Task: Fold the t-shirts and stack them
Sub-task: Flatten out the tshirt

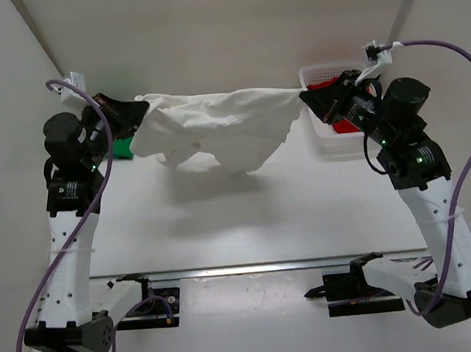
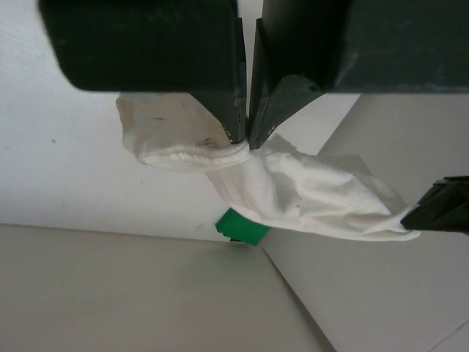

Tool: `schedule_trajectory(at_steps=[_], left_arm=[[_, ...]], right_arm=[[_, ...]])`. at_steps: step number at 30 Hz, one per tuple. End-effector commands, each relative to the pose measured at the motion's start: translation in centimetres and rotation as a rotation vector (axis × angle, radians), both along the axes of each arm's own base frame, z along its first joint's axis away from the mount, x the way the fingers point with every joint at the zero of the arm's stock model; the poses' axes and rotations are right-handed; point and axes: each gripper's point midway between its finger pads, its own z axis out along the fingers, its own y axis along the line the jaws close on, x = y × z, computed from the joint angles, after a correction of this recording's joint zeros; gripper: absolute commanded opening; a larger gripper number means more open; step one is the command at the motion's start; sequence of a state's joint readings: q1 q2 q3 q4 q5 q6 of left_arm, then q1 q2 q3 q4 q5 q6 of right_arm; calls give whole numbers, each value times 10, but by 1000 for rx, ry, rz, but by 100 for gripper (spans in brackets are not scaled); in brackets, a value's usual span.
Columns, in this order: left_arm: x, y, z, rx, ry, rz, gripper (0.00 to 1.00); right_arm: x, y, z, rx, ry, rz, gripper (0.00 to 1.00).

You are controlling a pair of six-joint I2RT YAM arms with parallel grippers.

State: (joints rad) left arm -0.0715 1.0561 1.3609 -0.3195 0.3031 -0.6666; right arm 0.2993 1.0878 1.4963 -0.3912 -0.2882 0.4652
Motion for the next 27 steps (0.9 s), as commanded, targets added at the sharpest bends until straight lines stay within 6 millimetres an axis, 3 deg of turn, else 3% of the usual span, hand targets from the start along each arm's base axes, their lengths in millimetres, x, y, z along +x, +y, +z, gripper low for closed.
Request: schedule_trajectory(at_steps=[1, 3, 4, 7, 8, 10, 12, 15, 17, 19, 20, 23, 26, 27], left_arm=[[-16, 3, -39, 95, 141, -9, 6], [-13, 8, -77, 143, 241, -23, 12], [-11, 8, -87, 178, 259, -24, 14], [0, 29, -166, 261, 398, 96, 30], [4, 30, -175, 249, 408, 96, 32], [4, 21, -218, 228, 496, 26, 47], [4, 15, -238, 226, 527, 9, 52], [-2, 7, -260, 257, 547, 13, 49], [-11, 11, -269, 269, 546, 37, 49], [-26, 18, -297, 272, 592, 48, 53], [-30, 23, -298, 262, 589, 63, 53], [-51, 42, -342, 216, 682, 114, 57], [-57, 60, -361, 101, 713, 190, 54], [-52, 68, -356, 63, 685, 231, 55]], right_arm=[[-3, -5, -48, -25, 117, 32, 0], [3, -23, -91, 19, 217, 26, 0], [5, -24, -98, 24, 222, 42, 0], [20, -30, -165, 29, 364, 8, 0], [23, -29, -175, 19, 379, 18, 0], [33, -29, -207, 5, 458, 13, 0], [42, -34, -233, 5, 513, -21, 0], [57, -48, -273, -10, 590, -86, 0], [62, -49, -291, -10, 624, -87, 0], [66, -57, -306, 1, 658, -108, 0], [67, -58, -309, -1, 661, -116, 0], [67, -65, -309, 32, 654, -135, 0], [66, -61, -301, 49, 626, -113, 0], [67, -61, -301, 48, 619, -115, 0]])
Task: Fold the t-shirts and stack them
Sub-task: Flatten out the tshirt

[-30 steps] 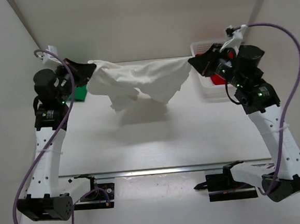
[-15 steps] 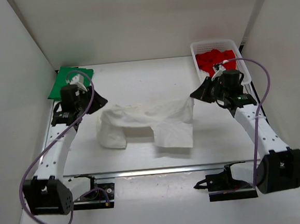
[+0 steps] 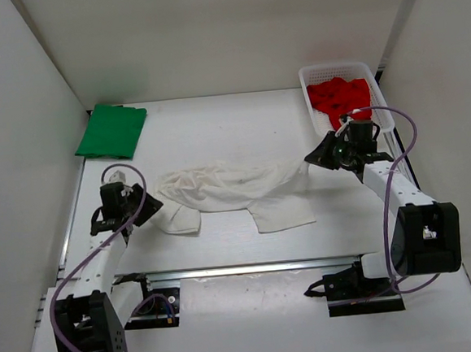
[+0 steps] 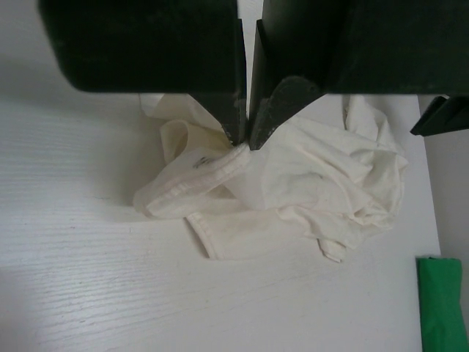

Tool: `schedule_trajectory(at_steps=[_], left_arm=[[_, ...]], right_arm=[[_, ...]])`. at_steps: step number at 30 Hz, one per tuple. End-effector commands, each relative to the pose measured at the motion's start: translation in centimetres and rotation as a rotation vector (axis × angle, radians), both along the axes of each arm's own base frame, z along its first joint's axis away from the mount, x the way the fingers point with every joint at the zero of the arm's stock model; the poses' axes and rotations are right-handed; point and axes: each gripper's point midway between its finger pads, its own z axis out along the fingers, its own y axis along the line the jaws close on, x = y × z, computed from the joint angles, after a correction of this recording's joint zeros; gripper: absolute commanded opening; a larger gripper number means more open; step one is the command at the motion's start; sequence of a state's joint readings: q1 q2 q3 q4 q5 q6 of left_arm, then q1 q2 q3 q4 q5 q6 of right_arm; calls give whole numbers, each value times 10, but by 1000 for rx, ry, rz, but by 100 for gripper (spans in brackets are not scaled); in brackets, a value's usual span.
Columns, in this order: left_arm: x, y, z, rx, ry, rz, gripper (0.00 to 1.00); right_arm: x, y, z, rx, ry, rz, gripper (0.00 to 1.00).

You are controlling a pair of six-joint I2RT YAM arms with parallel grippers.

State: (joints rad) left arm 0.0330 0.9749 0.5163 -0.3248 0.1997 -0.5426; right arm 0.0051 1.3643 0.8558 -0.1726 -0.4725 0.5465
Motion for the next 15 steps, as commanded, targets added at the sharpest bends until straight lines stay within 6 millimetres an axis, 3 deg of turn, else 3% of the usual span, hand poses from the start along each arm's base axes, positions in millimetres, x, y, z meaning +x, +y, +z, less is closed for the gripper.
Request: schedule_trajectory(at_steps=[1, 4, 6, 11, 15], left_arm=[[9, 18, 4, -83, -80, 135, 56], [17, 39, 7, -114, -108, 268, 55], [19, 45, -3, -196, -97, 319, 54], [15, 42, -29, -305, -13, 352, 50], [7, 51, -31, -241, -29, 390, 60]], right_arm=[[8, 7, 28, 15, -126, 15, 0], [0, 20, 28, 30, -131, 50, 0], [-3, 27, 28, 32, -137, 69, 0], [-10, 37, 28, 44, -140, 101, 0], [-11, 37, 34, 48, -158, 105, 0]])
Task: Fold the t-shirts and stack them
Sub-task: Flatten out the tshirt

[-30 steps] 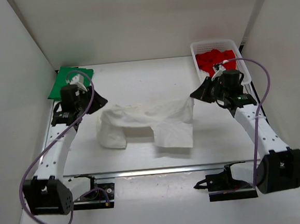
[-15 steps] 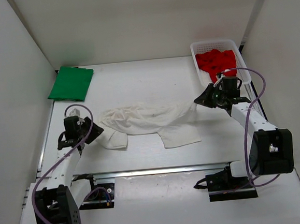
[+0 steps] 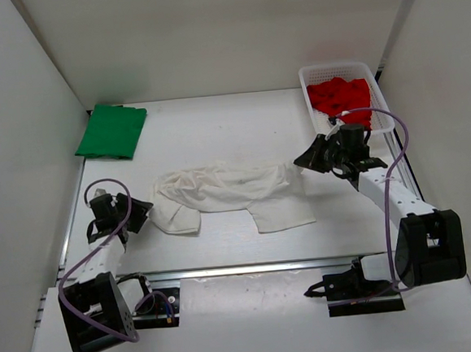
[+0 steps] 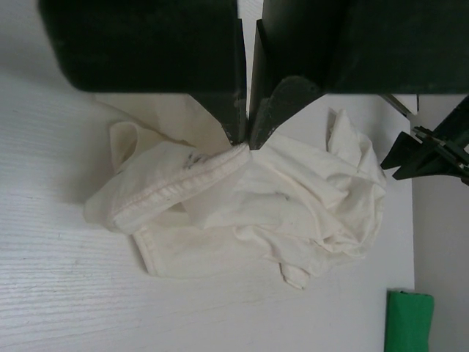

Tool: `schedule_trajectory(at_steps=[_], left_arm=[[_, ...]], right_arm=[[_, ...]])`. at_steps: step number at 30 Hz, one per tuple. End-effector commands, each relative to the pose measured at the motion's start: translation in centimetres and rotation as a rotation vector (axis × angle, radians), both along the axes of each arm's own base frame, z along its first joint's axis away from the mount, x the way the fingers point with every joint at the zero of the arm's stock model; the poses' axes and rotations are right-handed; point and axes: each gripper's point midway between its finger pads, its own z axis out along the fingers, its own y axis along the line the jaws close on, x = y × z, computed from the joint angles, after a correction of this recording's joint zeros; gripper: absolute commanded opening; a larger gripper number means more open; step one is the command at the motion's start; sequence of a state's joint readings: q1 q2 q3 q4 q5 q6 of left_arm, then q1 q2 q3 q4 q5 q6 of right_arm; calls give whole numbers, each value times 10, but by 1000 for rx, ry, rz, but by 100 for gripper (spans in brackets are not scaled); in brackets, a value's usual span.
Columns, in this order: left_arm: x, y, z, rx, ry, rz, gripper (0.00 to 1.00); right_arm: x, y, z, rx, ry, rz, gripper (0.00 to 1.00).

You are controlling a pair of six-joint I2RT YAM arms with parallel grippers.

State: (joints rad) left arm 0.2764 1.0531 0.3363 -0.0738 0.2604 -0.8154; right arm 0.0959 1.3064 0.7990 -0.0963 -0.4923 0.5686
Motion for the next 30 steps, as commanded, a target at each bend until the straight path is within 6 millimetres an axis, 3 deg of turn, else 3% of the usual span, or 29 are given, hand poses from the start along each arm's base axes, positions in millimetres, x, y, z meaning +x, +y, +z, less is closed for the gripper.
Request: schedule_trajectory(at_steps=[1, 11, 16, 18, 22, 24, 28, 30], left_arm=[[2, 1, 8, 25, -46, 17, 60], [-9, -15, -19, 14, 38, -31, 54], [-15, -1, -19, 59, 39, 16, 68], [-18, 1, -18, 64, 35, 29, 67], [-15, -6, -23, 38, 36, 12, 43], [-12, -9, -25, 28, 40, 4, 37], [2, -9, -14, 40, -13, 7, 18], [18, -7, 4, 49, -52, 4, 3]], right_arm=[[3, 3, 24, 22, -93, 16, 0], [3, 3, 28, 37, -107, 20, 0], [1, 6, 27, 43, -97, 30, 0], [1, 7, 31, 46, -110, 33, 0], [-1, 10, 27, 54, -97, 41, 0], [-1, 11, 33, 55, -121, 44, 0], [-1, 12, 36, 54, -131, 48, 0], [-2, 13, 34, 57, -125, 53, 0]])
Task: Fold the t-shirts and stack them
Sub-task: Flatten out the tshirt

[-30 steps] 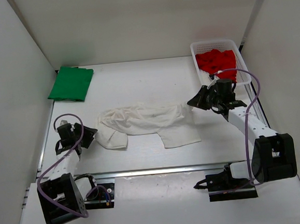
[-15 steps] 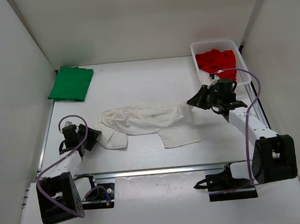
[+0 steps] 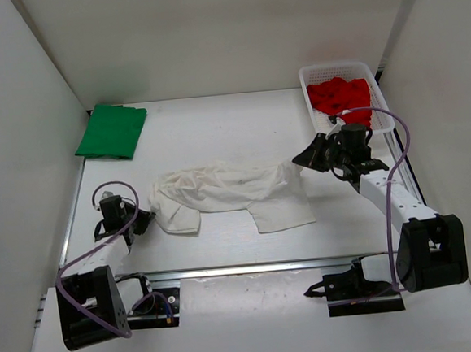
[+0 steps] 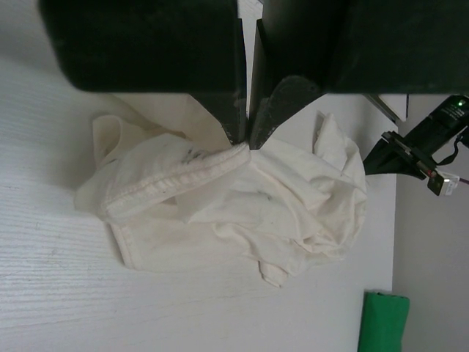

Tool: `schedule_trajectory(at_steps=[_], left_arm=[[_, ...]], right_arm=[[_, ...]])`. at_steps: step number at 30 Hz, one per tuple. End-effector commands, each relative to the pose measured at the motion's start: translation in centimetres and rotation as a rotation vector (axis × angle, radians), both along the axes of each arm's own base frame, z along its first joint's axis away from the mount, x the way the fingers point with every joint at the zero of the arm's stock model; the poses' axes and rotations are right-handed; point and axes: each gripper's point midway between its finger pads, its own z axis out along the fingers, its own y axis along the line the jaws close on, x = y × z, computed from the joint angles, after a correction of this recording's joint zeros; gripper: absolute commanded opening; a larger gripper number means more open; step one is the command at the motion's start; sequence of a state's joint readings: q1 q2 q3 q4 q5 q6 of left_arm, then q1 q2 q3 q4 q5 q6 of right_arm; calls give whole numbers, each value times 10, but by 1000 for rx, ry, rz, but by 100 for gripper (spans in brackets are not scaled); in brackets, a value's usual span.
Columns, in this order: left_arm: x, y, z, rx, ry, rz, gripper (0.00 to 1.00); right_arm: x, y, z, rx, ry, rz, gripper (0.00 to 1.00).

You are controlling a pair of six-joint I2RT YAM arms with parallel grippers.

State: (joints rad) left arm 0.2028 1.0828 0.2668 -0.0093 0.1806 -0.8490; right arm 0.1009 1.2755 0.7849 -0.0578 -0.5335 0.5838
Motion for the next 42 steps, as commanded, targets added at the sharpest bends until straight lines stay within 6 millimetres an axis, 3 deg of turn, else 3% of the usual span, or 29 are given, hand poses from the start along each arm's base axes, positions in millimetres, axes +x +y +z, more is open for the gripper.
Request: schedule_trajectory(at_steps=[1, 3, 4, 7, 8, 10, 11, 12, 13, 14, 15, 16, 17, 18, 19, 20, 21, 22, 23, 24, 25, 26, 27, 28, 30, 33, 34, 38, 42], left_arm=[[33, 1, 33, 33, -105, -10, 0], [60, -3, 65, 50, -169, -29, 0], [68, -9, 72, 70, -177, -48, 0], [127, -22, 146, 75, -311, -81, 0], [135, -27, 146, 60, -291, -96, 0], [172, -40, 215, 60, -395, -144, 0], [184, -42, 227, 57, -400, -153, 0], [194, -43, 275, 75, -468, -170, 0], [203, -42, 317, 100, -528, -175, 0], [206, -56, 334, 100, -557, -208, 0], [204, -55, 372, 120, -620, -218, 0], [194, -52, 404, 144, -675, -219, 0], [181, -50, 419, 155, -708, -220, 0], [173, -51, 410, 179, -697, -227, 0], [154, -63, 393, 200, -693, -265, 0], [139, -64, 357, 212, -630, -266, 0], [131, -68, 336, 214, -605, -280, 3], [118, -70, 293, 175, -552, -290, 10], [104, -62, 234, 119, -452, -295, 15], [104, -42, 219, 78, -447, -228, 17], [90, -41, 176, 23, -377, -229, 21], [77, -23, 135, 10, -295, -172, 26], [74, -12, 127, 17, -292, -130, 28], [64, -4, 102, 12, -247, -102, 36], [55, 2, 81, 11, -201, -80, 53], [49, 5, 70, -7, -192, -55, 70], [48, 9, 66, -2, -182, -43, 72], [31, 17, 34, -60, -138, 27, 60], [33, 18, 19, -77, -97, 34, 54]], right_arm=[[1, 7, 21, 25, -79, 20, 0], [3, 7, 24, 40, -89, 22, 0], [6, 5, 30, 46, -109, 12, 0], [11, 2, 43, 62, -132, 5, 0], [12, 1, 47, 64, -137, 5, 0], [23, 1, 76, 82, -192, 4, 0], [23, 4, 79, 88, -192, 16, 1], [26, 6, 101, 102, -231, 26, 0], [27, 7, 120, 110, -273, 33, 1], [25, 9, 127, 114, -285, 38, 0], [21, 10, 140, 115, -316, 45, 0], [18, 12, 152, 117, -347, 48, 0], [12, 13, 158, 121, -357, 46, 1], [7, 13, 161, 112, -378, 44, 0], [-2, 15, 149, 105, -341, 47, 0], [-8, 15, 133, 99, -318, 45, 0], [-11, 17, 129, 103, -320, 59, 0], [-13, 12, 109, 103, -275, 43, 0], [-18, 11, 90, 110, -227, 48, 0], [-20, 10, 84, 122, -204, 61, 0], [-21, 7, 75, 127, -191, 62, 0], [-23, 6, 66, 126, -179, 57, 0], [-23, 4, 62, 123, -178, 55, 0], [-22, 3, 62, 117, -183, 53, 0], [-22, 2, 52, 110, -156, 52, 0], [-20, 7, 48, 109, -153, 67, 0], [-22, 8, 48, 108, -160, 73, 0], [-25, 15, 36, 117, -134, 96, 0], [-26, 17, 34, 125, -135, 109, 0]])
